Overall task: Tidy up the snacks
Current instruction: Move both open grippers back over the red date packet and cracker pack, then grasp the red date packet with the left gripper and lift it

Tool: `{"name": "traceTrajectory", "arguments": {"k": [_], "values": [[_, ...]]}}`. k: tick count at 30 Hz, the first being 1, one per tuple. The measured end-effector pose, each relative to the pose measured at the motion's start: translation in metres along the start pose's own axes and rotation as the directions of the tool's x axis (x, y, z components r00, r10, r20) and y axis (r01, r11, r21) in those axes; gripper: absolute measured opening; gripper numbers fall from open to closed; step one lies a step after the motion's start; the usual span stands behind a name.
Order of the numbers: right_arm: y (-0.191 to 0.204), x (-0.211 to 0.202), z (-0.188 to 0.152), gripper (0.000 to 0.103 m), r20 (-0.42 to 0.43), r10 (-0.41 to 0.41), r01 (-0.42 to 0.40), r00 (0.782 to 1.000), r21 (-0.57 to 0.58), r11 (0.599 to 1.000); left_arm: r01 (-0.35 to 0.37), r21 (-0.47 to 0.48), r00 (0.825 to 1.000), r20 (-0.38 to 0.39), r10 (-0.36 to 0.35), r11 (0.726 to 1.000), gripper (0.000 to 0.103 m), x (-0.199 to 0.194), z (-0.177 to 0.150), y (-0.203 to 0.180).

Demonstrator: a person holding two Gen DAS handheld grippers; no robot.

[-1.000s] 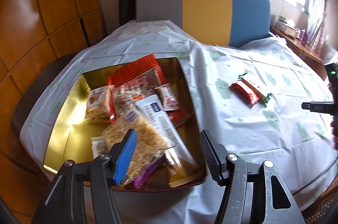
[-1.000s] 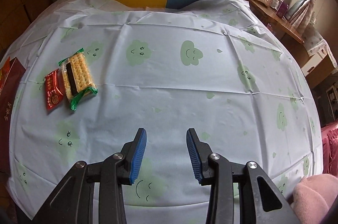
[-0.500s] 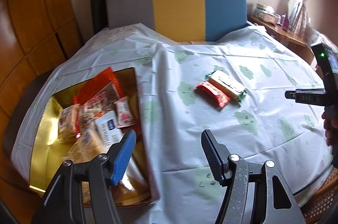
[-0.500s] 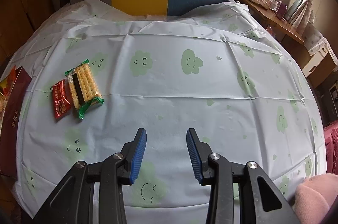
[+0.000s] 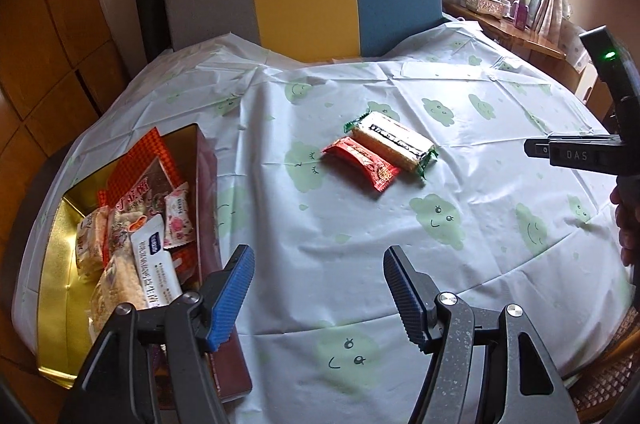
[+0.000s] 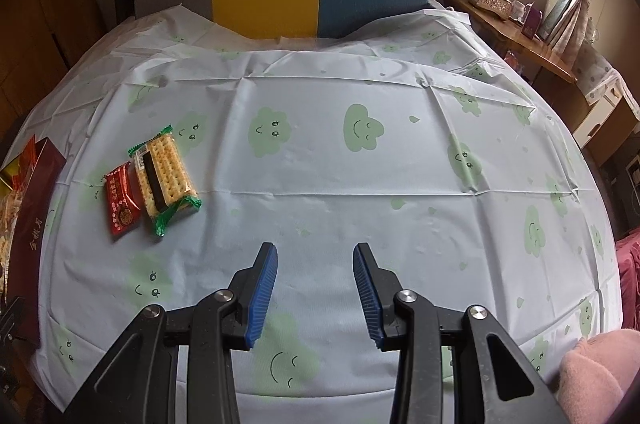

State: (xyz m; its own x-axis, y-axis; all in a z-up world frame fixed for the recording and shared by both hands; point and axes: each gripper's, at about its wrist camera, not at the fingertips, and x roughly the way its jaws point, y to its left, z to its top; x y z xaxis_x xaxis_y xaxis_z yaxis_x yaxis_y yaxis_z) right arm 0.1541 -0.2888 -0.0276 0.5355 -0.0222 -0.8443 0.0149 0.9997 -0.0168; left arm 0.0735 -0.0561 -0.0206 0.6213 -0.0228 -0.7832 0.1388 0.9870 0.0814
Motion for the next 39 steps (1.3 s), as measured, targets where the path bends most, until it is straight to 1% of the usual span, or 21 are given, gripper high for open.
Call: {"name": "traceTrajectory", "arguments": {"k": [7, 11, 12, 13, 14, 16, 17, 23, 26, 28, 32, 34, 35, 36, 37, 39], "values": [[0.000, 0.001, 0.000, 0.040, -0.010, -0.009, 0.009, 1.000, -0.005, 1.000, 0.046, -0.058, 0.996, -0.080, -0.050, 0.997, 0.068, 0.025, 0.002, -0.004], [0.000, 0.003, 0.000, 0.040, -0.016, -0.009, 0.009, 1.000, -0.001, 1.000, 0.060, -0.065, 0.994, -0.086, -0.065, 0.996, 0.067, 0.035, 0.012, -0.008], [0.000, 0.003, 0.000, 0.040, -0.015, -0.009, 0.009, 1.000, -0.001, 1.000, 0.063, -0.080, 0.993, -0.092, -0.070, 0.995, 0.063, 0.040, 0.017, -0.008], [0.001, 0.003, 0.000, 0.040, -0.015, -0.008, 0.008, 1.000, -0.002, 1.000, 0.069, -0.094, 0.992, -0.097, -0.078, 0.993, 0.056, 0.044, 0.022, -0.007], [0.001, 0.003, -0.001, 0.040, -0.015, -0.007, 0.007, 1.000, -0.002, 1.000, 0.076, -0.110, 0.991, -0.105, -0.087, 0.991, 0.053, 0.049, 0.026, -0.006], [0.001, 0.003, -0.001, 0.040, -0.015, -0.005, 0.005, 1.000, -0.002, 1.000, 0.086, -0.143, 0.987, -0.123, -0.104, 0.986, 0.043, 0.062, 0.036, -0.004], [0.001, 0.003, -0.001, 0.040, -0.015, -0.003, 0.003, 1.000, -0.001, 1.000, 0.090, -0.158, 0.985, -0.133, -0.112, 0.983, 0.041, 0.068, 0.041, -0.004], [-0.001, 0.003, -0.001, 0.040, -0.016, 0.011, -0.011, 1.000, 0.009, 1.000, 0.095, -0.271, 0.974, -0.175, -0.146, 0.958, 0.042, 0.100, 0.068, -0.001], [-0.002, 0.004, 0.000, 0.040, -0.022, 0.018, -0.018, 1.000, 0.012, 1.000, 0.081, -0.305, 0.972, -0.188, -0.144, 0.949, 0.042, 0.116, 0.081, -0.001], [-0.002, 0.005, 0.000, 0.040, -0.025, 0.025, -0.025, 0.999, 0.014, 1.000, 0.072, -0.306, 0.972, -0.194, -0.136, 0.949, 0.047, 0.125, 0.088, -0.004], [-0.003, 0.006, 0.001, 0.040, -0.030, 0.033, -0.032, 0.999, 0.022, 0.999, 0.048, -0.307, 0.969, -0.215, -0.119, 0.950, 0.047, 0.144, 0.095, -0.009], [-0.003, 0.007, 0.001, 0.040, -0.031, 0.032, -0.032, 0.999, 0.026, 0.999, 0.039, -0.299, 0.974, -0.201, -0.103, 0.953, 0.046, 0.148, 0.096, -0.011], [-0.002, 0.007, 0.001, 0.040, -0.034, 0.034, -0.033, 0.999, 0.024, 0.999, 0.037, -0.282, 0.977, -0.192, -0.094, 0.959, 0.043, 0.148, 0.095, -0.012], [-0.002, 0.008, 0.001, 0.040, -0.038, 0.035, -0.034, 0.999, 0.020, 0.999, 0.033, -0.262, 0.980, -0.181, -0.082, 0.965, 0.030, 0.146, 0.093, -0.013], [-0.002, 0.008, 0.001, 0.040, -0.040, 0.034, -0.033, 0.999, 0.018, 0.999, 0.037, -0.249, 0.982, -0.172, -0.081, 0.968, 0.022, 0.144, 0.091, -0.013], [-0.002, 0.009, 0.000, 0.040, -0.042, 0.036, -0.036, 0.998, 0.018, 0.999, 0.060, -0.229, 0.981, -0.164, -0.100, 0.971, 0.022, 0.139, 0.084, -0.012]]}}
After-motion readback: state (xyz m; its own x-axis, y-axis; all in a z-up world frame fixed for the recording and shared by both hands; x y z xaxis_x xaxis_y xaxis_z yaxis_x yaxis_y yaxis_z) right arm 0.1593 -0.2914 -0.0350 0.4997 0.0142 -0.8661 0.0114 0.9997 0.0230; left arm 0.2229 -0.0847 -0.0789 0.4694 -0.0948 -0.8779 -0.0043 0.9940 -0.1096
